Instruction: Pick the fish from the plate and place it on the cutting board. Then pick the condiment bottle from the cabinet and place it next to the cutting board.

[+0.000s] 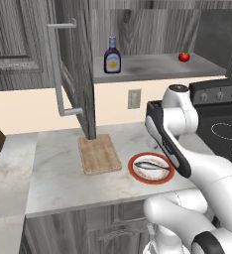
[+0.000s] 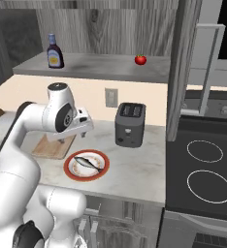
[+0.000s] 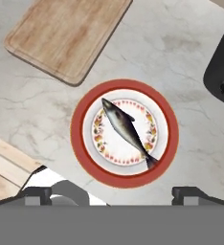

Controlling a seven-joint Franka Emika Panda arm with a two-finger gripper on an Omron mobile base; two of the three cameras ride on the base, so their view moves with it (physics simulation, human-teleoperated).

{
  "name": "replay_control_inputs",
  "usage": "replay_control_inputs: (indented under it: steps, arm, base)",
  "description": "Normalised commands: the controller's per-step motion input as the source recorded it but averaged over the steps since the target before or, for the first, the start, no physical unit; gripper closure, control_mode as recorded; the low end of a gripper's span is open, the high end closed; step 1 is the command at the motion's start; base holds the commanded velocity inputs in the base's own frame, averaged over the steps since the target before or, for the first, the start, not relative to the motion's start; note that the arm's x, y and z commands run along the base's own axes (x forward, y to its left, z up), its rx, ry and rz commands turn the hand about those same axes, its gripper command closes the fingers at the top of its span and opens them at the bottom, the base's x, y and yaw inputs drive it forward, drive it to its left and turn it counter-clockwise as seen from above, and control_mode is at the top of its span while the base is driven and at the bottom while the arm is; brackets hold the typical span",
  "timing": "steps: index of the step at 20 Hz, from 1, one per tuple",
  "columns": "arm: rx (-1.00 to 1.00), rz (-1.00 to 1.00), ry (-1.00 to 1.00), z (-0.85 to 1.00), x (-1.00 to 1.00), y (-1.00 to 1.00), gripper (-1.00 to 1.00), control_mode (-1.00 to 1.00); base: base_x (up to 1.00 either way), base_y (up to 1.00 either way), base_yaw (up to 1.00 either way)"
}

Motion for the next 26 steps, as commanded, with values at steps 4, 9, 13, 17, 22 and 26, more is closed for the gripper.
replay_control_inputs:
  steps: [4,9,13,17,22,26]
  arm:
    - [0.00,0.06,0.00,-0.24,0.00,-0.03,-1.00,-1.00]
    - [0.00,0.05,0.00,-0.27,0.00,-0.03,-1.00,-1.00]
    - [0.00,0.05,0.00,-0.27,0.00,-0.04,-1.00,-1.00]
    - [0.00,0.04,0.00,-0.28,0.03,-0.03,-1.00,-1.00]
    - [0.00,0.03,0.00,-0.23,0.07,-0.01,-1.00,-1.00]
    - [0.00,0.01,0.00,-0.21,0.16,-0.01,-1.00,-1.00]
  base:
    - [0.00,0.00,0.00]
    - [0.00,0.00,0.00]
    - [0.00,0.00,0.00]
    - [0.00,0.00,0.00]
    - [0.00,0.00,0.00]
    - [0.00,0.00,0.00]
